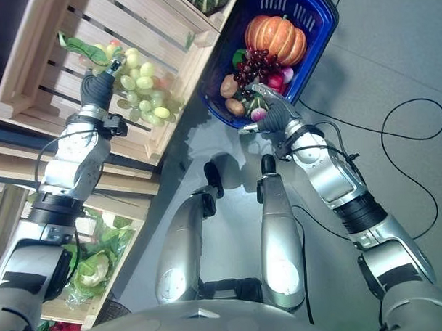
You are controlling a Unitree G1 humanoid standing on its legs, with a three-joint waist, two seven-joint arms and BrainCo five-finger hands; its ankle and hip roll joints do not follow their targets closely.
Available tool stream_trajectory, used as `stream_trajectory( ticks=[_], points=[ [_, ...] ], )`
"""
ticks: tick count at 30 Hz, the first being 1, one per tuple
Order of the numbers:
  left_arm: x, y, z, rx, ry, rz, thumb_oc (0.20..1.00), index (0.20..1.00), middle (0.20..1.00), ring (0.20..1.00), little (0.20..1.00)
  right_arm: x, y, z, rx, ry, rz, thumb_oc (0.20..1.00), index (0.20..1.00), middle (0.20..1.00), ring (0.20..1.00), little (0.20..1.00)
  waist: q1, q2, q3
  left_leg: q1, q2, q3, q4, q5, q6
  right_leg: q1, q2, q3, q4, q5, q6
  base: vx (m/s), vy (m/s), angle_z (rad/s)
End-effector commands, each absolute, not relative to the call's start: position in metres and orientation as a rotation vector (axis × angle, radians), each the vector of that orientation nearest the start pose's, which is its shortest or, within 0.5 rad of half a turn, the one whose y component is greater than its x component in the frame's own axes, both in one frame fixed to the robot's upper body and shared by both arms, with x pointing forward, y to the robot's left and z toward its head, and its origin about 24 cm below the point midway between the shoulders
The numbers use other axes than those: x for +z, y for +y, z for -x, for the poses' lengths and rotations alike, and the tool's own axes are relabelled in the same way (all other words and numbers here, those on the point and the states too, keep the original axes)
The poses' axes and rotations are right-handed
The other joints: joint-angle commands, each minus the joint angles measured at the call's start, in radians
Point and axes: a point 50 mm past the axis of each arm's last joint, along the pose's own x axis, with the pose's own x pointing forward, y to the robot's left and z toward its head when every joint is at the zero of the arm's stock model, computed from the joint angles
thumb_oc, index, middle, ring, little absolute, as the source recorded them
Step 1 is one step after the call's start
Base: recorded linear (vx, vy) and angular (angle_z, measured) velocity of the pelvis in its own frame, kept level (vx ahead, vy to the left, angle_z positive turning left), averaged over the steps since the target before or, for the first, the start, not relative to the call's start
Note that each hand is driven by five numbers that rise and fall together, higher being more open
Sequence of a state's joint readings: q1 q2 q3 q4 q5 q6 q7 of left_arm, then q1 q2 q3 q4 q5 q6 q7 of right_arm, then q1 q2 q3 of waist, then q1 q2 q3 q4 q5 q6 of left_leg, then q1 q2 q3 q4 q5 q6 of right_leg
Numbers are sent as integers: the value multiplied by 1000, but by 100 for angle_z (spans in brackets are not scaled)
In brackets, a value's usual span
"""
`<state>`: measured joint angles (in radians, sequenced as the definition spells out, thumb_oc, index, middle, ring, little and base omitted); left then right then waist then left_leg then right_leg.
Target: Pick up fruits and vegetables into the basket
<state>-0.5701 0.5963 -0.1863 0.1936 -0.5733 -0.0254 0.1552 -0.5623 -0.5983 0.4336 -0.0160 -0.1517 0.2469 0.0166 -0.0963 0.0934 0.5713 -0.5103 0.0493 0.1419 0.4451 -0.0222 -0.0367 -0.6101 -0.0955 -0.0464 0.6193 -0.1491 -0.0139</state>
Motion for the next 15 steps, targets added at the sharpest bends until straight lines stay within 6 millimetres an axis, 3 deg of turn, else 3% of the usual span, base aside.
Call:
stream_trajectory(
  ticks=[1,7,15],
  points=[
    [213,181,-327,-222,-485,88,200,200,200,200,200,178,-108,-324,293,-411,807,1000,1000,1000,1000,1000,13,-14,-51,57,-92,38,19,-98,75,67,16,-50,-72,21,24,34,-23,6],
    [218,146,-319,-422,-506,175,200,200,200,200,200,186,-84,-324,319,-497,716,1000,1000,1000,1000,1000,34,-20,-51,88,-107,18,21,-107,82,111,7,-66,-78,18,22,37,-31,12],
    [223,119,-308,-589,-506,249,200,200,200,200,200,186,-69,-322,358,-495,674,1000,1000,1000,1000,1000,46,-32,-51,111,-113,3,27,-112,87,147,-4,-76,-90,27,24,28,-33,8]
  ],
)
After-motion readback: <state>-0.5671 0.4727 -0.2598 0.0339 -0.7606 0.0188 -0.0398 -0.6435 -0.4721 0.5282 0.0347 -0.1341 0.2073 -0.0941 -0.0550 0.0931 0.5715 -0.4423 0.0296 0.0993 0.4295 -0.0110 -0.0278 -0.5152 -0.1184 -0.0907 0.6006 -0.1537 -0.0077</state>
